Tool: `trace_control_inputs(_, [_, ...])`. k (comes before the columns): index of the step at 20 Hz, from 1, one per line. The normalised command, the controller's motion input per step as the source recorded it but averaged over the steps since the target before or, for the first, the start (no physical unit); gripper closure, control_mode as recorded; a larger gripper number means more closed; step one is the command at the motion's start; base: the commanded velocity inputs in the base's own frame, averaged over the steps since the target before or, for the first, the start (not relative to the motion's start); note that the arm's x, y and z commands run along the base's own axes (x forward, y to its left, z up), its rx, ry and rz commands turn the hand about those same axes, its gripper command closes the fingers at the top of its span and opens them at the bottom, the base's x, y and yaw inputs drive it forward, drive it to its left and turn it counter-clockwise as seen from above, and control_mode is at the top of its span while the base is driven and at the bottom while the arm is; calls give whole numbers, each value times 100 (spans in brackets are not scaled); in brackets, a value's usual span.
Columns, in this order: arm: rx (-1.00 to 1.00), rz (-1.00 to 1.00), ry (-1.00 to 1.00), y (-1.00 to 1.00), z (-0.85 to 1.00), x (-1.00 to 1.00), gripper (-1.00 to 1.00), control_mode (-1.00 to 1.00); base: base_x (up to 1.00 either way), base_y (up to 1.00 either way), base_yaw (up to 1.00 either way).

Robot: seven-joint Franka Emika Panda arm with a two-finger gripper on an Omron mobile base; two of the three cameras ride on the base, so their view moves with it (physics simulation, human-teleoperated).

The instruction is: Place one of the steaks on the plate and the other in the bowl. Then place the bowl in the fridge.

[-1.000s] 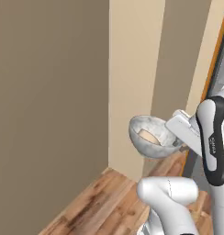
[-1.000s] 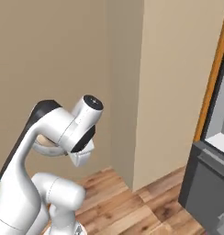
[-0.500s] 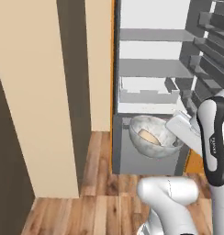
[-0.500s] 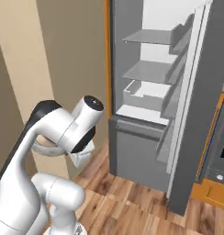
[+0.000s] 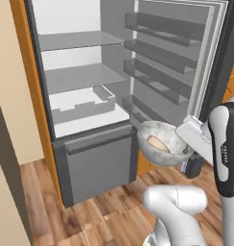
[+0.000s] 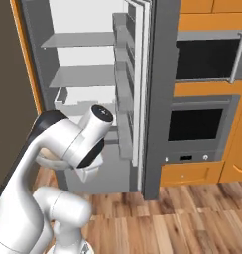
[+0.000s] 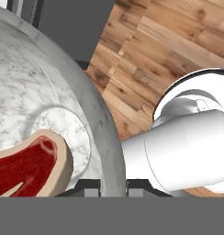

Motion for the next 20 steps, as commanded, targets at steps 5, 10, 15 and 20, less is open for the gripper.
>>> trace_control_inputs(5, [0,0,0,0,0,0,100,100,45,99,-33])
trace_control_inputs(10, [0,0,0,0,0,0,100,100,40,65,-22])
trace_control_inputs(15, [0,0,0,0,0,0,100,100,71,3,-3])
trace_control_inputs(20, [0,0,0,0,0,0,100,100,53,27,-5])
